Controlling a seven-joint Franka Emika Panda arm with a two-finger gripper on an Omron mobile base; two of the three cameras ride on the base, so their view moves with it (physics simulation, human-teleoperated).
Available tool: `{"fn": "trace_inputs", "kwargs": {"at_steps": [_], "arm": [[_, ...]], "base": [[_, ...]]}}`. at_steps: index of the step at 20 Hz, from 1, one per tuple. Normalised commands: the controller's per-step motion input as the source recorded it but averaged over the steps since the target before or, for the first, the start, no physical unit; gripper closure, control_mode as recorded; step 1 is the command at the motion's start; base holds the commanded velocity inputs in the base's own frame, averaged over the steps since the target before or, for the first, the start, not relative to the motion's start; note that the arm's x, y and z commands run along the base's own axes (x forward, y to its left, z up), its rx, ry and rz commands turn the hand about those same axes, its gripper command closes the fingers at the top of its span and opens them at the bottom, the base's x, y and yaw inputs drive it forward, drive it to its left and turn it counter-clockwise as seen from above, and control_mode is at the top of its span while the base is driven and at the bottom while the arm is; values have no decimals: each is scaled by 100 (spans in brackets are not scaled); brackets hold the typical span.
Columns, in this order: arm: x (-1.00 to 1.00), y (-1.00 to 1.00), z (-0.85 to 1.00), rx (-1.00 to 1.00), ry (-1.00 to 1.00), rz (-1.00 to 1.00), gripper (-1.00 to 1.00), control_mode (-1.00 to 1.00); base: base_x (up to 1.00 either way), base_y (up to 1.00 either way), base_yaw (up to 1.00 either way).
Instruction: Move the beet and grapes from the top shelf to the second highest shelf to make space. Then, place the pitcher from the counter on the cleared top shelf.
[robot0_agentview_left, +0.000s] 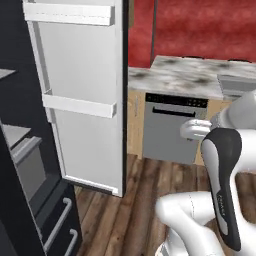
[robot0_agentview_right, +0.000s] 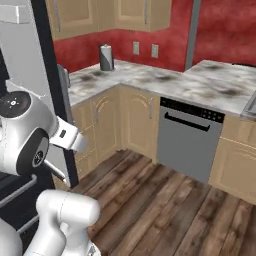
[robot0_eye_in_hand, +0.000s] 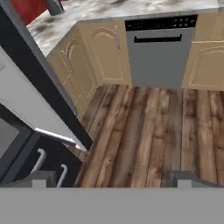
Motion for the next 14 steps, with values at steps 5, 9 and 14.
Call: {"fn": "trace_inputs", "kwargs": {"at_steps": [5,9,14], "arm": [[0,0,0,0,0,0,-100,100],[0,0,0,0,0,0,-100,100],[0,0,0,0,0,0,-100,100]], "base": [[1,-60,-53],[23,-47,-36],[52,-22,-11]]}}
